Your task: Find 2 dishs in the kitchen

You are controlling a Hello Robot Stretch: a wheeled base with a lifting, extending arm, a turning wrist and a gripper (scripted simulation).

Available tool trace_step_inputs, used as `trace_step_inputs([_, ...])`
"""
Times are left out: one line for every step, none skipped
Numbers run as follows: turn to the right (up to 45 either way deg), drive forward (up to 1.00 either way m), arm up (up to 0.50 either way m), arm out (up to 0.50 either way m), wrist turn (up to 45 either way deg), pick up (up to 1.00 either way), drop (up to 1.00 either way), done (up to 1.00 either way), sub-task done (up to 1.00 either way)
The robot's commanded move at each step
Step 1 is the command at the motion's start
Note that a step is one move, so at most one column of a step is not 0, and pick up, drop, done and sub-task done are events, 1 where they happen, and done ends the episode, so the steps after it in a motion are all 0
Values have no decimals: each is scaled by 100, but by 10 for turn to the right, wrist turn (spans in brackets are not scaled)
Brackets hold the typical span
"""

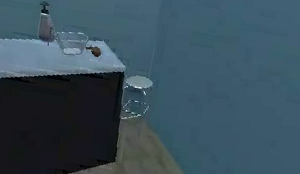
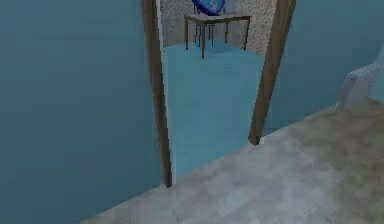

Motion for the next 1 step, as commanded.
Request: trace_step_inputs([450,0,0,0,0,0,0,0,0])
